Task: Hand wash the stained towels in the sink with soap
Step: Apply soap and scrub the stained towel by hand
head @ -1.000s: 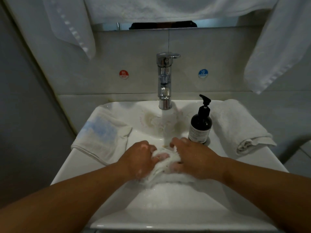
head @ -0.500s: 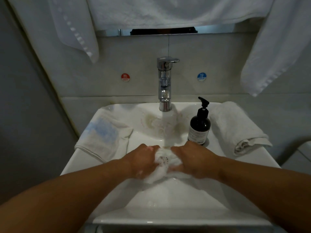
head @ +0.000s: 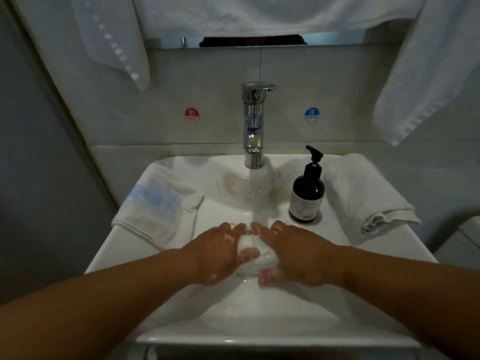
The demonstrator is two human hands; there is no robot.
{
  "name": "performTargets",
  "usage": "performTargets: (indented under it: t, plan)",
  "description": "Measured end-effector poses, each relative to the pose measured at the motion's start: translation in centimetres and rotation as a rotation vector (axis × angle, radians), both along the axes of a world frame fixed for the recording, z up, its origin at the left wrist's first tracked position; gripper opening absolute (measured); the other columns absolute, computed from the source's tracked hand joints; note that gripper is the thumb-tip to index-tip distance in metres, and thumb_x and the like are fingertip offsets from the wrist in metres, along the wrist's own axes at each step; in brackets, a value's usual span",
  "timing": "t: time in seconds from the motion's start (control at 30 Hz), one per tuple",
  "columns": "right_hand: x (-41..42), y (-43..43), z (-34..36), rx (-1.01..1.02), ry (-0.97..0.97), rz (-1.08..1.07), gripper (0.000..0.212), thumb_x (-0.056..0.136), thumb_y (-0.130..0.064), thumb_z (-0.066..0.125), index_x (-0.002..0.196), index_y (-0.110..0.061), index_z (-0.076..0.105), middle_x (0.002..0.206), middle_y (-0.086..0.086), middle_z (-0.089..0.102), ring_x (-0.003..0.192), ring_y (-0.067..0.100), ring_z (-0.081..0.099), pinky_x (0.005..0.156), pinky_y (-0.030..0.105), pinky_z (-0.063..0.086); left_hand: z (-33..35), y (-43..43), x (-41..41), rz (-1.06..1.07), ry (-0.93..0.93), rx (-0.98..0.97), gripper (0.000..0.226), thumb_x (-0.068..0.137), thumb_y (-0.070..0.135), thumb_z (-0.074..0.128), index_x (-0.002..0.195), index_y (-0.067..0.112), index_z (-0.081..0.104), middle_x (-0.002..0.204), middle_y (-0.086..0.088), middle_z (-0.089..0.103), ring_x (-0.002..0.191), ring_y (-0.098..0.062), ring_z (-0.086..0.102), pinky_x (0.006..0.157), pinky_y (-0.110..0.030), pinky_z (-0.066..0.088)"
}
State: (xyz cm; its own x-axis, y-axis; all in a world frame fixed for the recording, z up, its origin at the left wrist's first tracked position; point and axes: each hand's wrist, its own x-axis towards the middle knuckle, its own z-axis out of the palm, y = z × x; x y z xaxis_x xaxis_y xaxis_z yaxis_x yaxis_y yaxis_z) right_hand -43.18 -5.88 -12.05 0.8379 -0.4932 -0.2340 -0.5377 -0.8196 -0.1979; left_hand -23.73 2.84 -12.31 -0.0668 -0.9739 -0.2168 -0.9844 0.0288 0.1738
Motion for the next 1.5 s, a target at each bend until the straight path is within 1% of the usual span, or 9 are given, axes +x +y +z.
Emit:
performTargets:
  t: [0.23,0.37,0.53,0.67,1.0,1.17,1.23,1.37,1.5]
  plan:
    - [1.3,-1.1,0.5,-0.223,0.013,0.016,0.051,0.093,-0.052,0.064,0.133,-0.027,0.044,0.115,0.004,0.064,0.097,0.023,0.065,0.086,0.040,0.056,-0.7,-2.0,0.6,0.097,-0.017,-0.116,0.055,0.102,0.059,0.034,0.123,0.015,0.058,0.114,-0.008,0.071,0.100,-0.026,0.067,0.088,-0.035,0.052]
    - [0.4,-1.3,1.0,0.111,-0.112,-0.022,0.052,0.081,-0.070,0.069,0.116,-0.032,0.063,0.099,-0.008,0.072,0.083,0.009,0.067,0.080,0.033,0.058,-0.1,-1.5,0.6,0.185,0.157,-0.007,0.075,0.089,0.080,0.035,0.102,0.017,0.073,0.100,-0.004,0.073,0.094,-0.021,0.066,0.084,-0.031,0.049]
    - [-0.4,0.2,1.4,-0.033,-0.080,-0.038,0.068,0.095,-0.068,0.046,0.147,-0.029,0.028,0.141,-0.002,0.044,0.107,0.018,0.056,0.094,0.038,0.050,1.0,-0.4,1.1,0.176,0.255,-0.082,0.048,0.102,0.058,0.040,0.130,0.024,0.058,0.122,0.000,0.067,0.110,-0.018,0.061,0.094,-0.028,0.045]
    - [-1.1,0.5,0.6,-0.018,0.060,0.088,0.103,0.085,-0.081,0.047,0.158,-0.036,-0.012,0.157,0.003,0.024,0.137,0.026,0.036,0.112,0.042,0.038,-0.1,1.0,0.8,-0.007,0.137,0.085,0.086,0.090,0.082,0.028,0.158,0.030,0.019,0.156,-0.002,0.036,0.142,-0.025,0.037,0.116,-0.039,0.032]
    - [1.1,-0.9,0.1,-0.205,-0.004,-0.015,0.061,0.094,-0.049,0.061,0.142,-0.024,0.032,0.113,0.007,0.064,0.097,0.026,0.063,0.086,0.043,0.055,0.3,-1.0,-0.2,0.115,0.120,-0.064,0.054,0.100,0.062,0.040,0.127,0.017,0.057,0.122,-0.004,0.067,0.109,-0.021,0.062,0.086,-0.025,0.041]
    - [0.4,-0.2,1.5,0.183,-0.051,-0.060,0.067,0.086,-0.077,0.055,0.132,-0.029,0.045,0.109,-0.009,0.063,0.089,0.009,0.060,0.079,0.030,0.051,1.1,-0.8,0.5,0.144,0.174,0.068,0.057,0.094,0.073,0.037,0.091,0.025,0.069,0.095,-0.001,0.070,0.091,-0.018,0.064,0.086,-0.031,0.049]
    - [-0.2,0.0,1.6,0.073,-0.044,-0.035,0.071,0.087,-0.082,0.043,0.133,-0.028,0.036,0.120,-0.004,0.054,0.094,0.010,0.055,0.078,0.029,0.045,1.6,-0.6,1.1,0.142,0.104,-0.050,0.052,0.094,0.071,0.041,0.108,0.029,0.068,0.103,0.001,0.070,0.097,-0.017,0.064,0.087,-0.030,0.048]
    - [-1.4,0.8,1.9,0.050,0.018,0.103,0.107,0.084,-0.084,0.046,0.160,-0.029,-0.005,0.164,0.002,0.017,0.143,0.023,0.035,0.116,0.039,0.035,2.2,0.8,1.7,-0.017,0.272,0.101,0.079,0.090,0.080,0.032,0.152,0.032,0.037,0.147,0.005,0.053,0.129,-0.015,0.052,0.111,-0.035,0.040]
    - [-0.2,1.4,0.6,-0.025,0.074,0.113,0.113,0.082,-0.079,0.057,0.157,-0.033,-0.014,0.154,0.012,0.031,0.121,0.028,0.054,0.101,0.038,0.047,0.5,1.5,-0.9,0.004,0.006,0.106,0.093,0.087,0.083,0.032,0.159,0.027,0.014,0.143,-0.006,0.047,0.126,-0.023,0.046,0.110,-0.039,0.038]
